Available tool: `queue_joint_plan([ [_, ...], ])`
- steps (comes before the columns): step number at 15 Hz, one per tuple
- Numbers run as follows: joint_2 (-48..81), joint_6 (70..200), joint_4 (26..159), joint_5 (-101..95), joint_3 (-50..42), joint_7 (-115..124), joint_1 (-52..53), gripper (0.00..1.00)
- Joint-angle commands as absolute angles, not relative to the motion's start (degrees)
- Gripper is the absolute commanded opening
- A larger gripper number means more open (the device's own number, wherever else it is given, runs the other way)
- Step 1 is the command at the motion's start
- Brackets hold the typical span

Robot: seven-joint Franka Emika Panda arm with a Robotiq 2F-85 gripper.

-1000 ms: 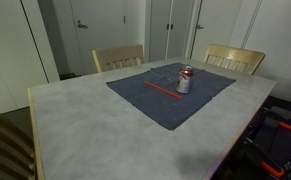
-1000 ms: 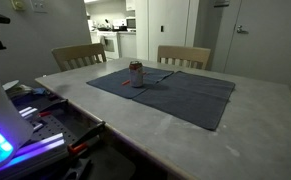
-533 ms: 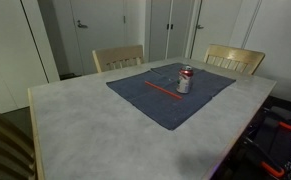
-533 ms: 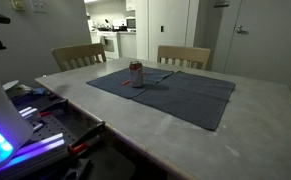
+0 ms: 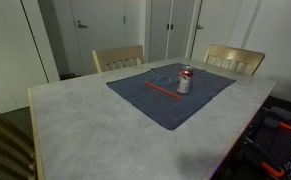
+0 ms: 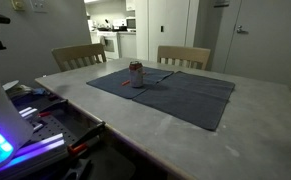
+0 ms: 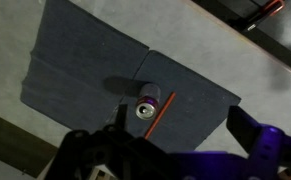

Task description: Put the straw in the can

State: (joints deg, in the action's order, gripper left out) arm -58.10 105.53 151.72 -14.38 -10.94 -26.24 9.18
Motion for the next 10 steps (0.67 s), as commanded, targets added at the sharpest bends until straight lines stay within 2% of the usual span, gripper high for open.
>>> queue_joint_plan([
  [1, -54.22, 105.58, 152.78, -10.55, -7.72, -28.45, 13.93, 1.0],
  [6, -49.35, 108.61, 154.13, -6.61, -5.74, -29.24, 18.41, 1.0],
  [10, -42.76, 116.4, 154.56, -5.49, -5.17, -28.1, 18.74, 1.0],
])
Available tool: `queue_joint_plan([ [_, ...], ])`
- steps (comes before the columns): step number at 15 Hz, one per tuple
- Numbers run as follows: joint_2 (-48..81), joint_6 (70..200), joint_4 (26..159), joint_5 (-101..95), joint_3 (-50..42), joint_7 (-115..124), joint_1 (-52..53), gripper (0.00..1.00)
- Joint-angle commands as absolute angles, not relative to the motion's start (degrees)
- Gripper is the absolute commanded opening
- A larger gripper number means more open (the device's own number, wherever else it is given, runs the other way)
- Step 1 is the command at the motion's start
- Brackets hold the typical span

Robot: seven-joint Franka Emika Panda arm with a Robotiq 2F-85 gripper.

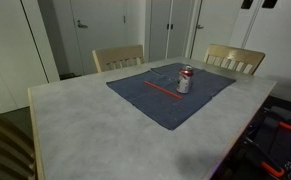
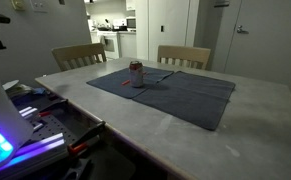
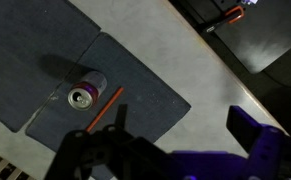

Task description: Put the straw in the can

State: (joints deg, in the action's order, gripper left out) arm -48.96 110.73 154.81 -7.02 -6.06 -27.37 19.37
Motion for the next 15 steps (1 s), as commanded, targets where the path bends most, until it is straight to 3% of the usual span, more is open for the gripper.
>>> queue_joint_plan([
  [1, -40.2, 118.82, 154.11, -5.23, -4.89, -27.64, 18.71, 1.0],
  [9, -25.72, 133.86, 149.99, -3.74, -1.59, -26.07, 18.36, 1.0],
  [15, -24.96, 133.4, 148.97, -3.42, -0.37, -25.99, 17.36, 1.0],
])
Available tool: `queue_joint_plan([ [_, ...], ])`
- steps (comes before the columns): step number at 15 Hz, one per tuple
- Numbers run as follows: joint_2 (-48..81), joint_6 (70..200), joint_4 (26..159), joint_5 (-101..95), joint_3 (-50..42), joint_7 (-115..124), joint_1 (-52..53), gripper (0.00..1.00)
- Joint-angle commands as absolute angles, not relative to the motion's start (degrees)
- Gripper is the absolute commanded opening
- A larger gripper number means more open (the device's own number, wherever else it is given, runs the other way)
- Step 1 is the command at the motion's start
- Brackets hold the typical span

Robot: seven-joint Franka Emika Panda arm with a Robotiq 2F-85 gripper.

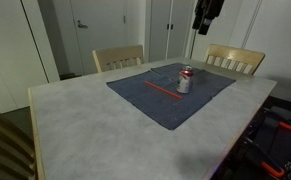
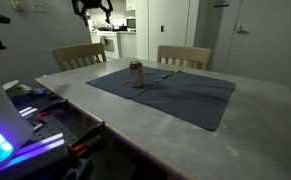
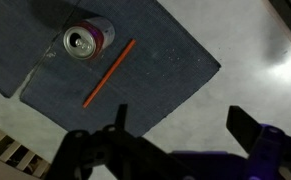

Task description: Put the straw in the can

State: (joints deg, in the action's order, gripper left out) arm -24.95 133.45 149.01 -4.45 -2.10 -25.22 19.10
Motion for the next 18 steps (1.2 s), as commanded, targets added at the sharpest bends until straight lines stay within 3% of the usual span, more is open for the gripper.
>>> queue_joint_plan([
  [1, -24.79, 133.39, 148.81, -3.41, -0.36, -25.97, 17.34, 1.0],
  [7, -26.63, 139.01, 153.12, -1.91, -1.22, -22.61, 15.1, 1.0],
  [18, -14.57, 151.82, 152.36, 7.66, -1.97, -23.25, 16.65, 1.0],
])
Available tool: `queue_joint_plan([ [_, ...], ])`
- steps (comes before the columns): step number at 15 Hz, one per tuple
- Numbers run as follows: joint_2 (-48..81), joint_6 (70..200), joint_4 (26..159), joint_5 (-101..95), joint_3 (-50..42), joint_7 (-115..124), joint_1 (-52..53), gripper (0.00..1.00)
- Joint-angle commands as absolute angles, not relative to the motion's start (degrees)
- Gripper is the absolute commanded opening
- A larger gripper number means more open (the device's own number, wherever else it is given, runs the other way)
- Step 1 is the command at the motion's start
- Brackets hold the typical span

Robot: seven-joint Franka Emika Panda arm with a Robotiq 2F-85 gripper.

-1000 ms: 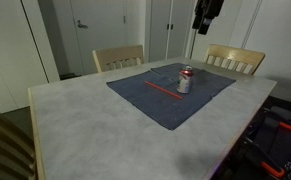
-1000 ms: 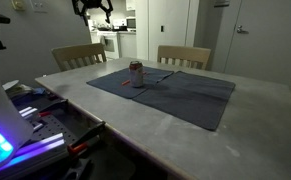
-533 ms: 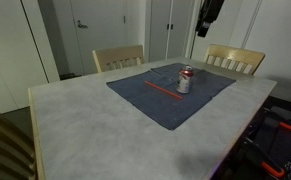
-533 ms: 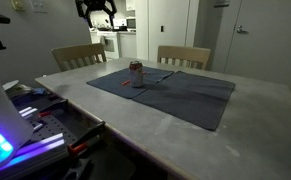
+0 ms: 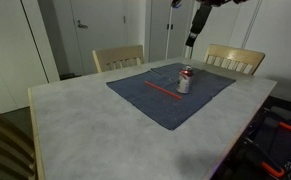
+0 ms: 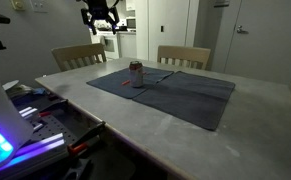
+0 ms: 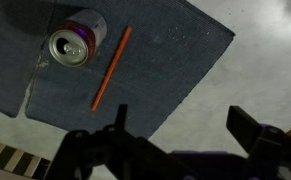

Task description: Put the straw in the can

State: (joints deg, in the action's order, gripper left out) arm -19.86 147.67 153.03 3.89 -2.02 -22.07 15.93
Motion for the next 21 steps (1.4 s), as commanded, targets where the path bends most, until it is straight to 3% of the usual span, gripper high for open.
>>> queue_joint_plan([
  [1, -13.09, 152.98, 152.15, 8.88, -1.85, -23.67, 16.85, 1.0],
  [13, 4.23, 164.74, 146.67, 23.09, 2.82, -28.71, 14.42, 1.0],
  [21, 17.41, 166.02, 135.9, 7.19, 5.53, -20.6, 7.88, 1.0],
])
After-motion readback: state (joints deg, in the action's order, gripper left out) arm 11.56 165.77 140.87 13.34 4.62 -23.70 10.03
